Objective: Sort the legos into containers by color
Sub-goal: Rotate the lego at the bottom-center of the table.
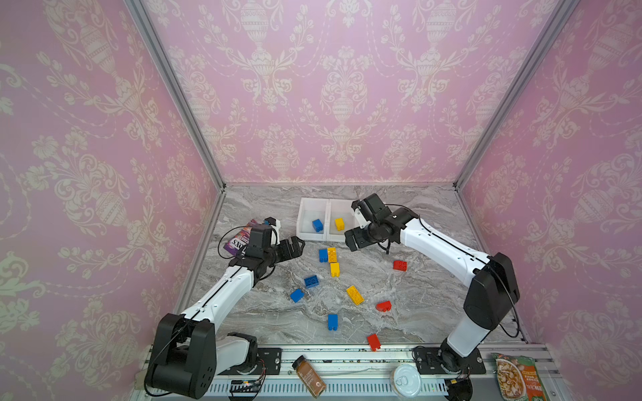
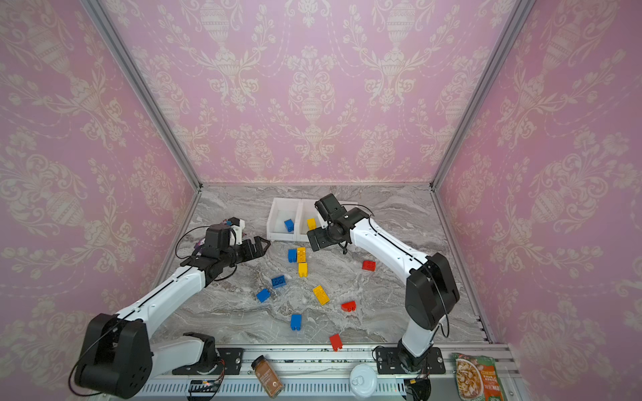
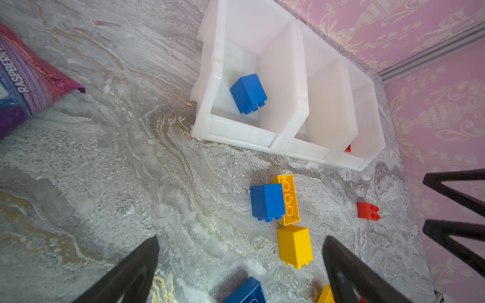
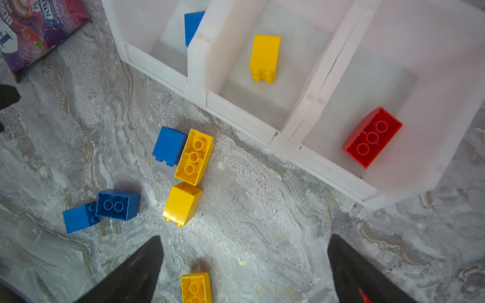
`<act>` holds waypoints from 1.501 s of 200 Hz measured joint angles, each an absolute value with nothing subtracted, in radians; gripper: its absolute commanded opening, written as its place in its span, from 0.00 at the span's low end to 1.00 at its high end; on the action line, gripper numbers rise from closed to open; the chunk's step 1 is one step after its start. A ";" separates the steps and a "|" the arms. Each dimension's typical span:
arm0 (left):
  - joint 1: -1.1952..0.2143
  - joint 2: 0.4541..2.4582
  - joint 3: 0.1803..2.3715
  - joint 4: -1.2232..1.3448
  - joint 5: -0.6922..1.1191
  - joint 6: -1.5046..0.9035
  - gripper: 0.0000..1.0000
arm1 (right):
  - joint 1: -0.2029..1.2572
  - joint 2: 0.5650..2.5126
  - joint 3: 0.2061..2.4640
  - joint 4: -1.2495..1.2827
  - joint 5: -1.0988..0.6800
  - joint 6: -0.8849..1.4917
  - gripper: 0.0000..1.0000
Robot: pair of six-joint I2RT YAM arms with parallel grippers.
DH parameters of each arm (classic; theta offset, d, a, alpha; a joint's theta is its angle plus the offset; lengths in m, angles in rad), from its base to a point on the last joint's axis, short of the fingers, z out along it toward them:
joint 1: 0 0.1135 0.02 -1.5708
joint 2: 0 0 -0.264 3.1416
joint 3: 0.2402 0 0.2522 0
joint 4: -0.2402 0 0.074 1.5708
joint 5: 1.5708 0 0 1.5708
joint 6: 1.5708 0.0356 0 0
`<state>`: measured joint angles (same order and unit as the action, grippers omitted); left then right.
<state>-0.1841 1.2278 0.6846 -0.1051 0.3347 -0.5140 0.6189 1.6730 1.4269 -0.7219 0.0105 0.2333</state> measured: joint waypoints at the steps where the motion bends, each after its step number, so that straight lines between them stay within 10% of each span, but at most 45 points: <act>1: -0.184 1.228 0.685 -0.105 0.335 -0.514 0.99 | 0.620 1.668 1.420 -0.722 0.010 0.236 1.00; 300: -0.184 1.211 0.667 -0.099 0.334 -0.514 0.99 | 0.913 1.381 0.770 -0.736 -0.013 0.995 0.98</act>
<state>-0.1841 1.2106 0.6666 -0.0990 0.3344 -0.5140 0.9127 1.3808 0.7696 -0.7361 -0.0132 0.9951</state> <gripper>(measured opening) 0.993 0.978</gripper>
